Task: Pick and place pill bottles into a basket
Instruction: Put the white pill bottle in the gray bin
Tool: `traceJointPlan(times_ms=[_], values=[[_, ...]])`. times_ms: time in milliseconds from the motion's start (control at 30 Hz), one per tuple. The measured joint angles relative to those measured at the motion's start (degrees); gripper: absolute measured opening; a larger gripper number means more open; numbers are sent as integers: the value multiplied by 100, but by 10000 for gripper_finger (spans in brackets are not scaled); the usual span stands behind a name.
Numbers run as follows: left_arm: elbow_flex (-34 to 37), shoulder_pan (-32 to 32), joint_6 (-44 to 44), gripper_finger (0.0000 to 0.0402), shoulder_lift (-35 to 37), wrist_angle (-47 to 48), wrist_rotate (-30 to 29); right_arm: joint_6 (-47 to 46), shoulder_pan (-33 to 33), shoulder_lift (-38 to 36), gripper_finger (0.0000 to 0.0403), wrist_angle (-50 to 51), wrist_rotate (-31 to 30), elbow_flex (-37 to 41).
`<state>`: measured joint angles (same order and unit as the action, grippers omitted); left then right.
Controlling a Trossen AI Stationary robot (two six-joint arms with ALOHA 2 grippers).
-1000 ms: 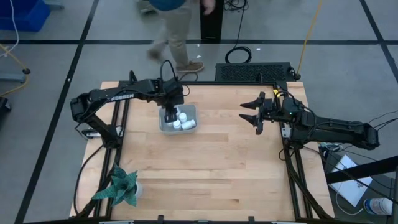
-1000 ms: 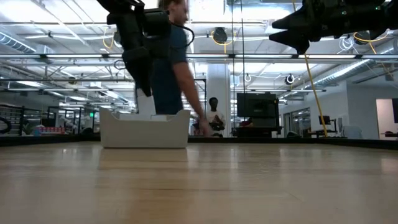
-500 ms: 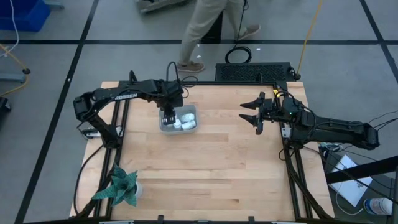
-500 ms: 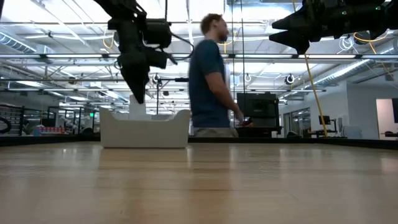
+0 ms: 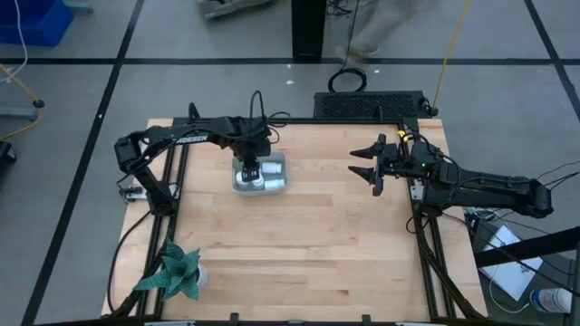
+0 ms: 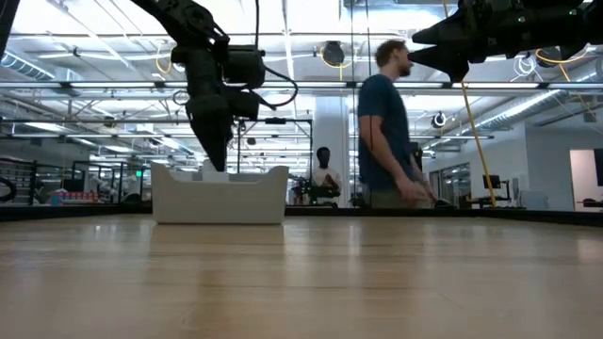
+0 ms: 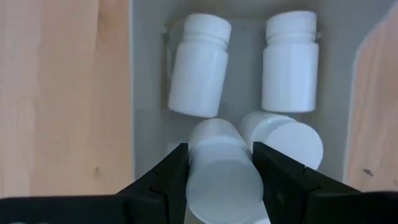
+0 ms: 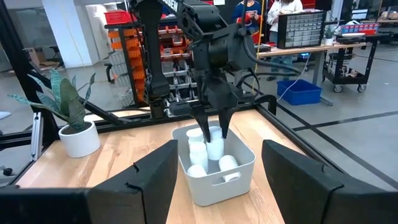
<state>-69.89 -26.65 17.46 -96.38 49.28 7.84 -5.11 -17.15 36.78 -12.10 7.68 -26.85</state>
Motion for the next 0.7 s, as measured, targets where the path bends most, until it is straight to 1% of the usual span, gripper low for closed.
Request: traceJointPlan(times_ms=[433, 633, 700], values=[[1, -174, -47, 162, -9, 385, -34, -19, 0, -1, 224, 5, 2, 0], [414, -201, -63, 162, -4, 234, -31, -19, 0, -1, 224, 22, 2, 0], [607, -221, -116, 162, 19, 29, -11, -19, 0, -1, 224, 22, 2, 0]])
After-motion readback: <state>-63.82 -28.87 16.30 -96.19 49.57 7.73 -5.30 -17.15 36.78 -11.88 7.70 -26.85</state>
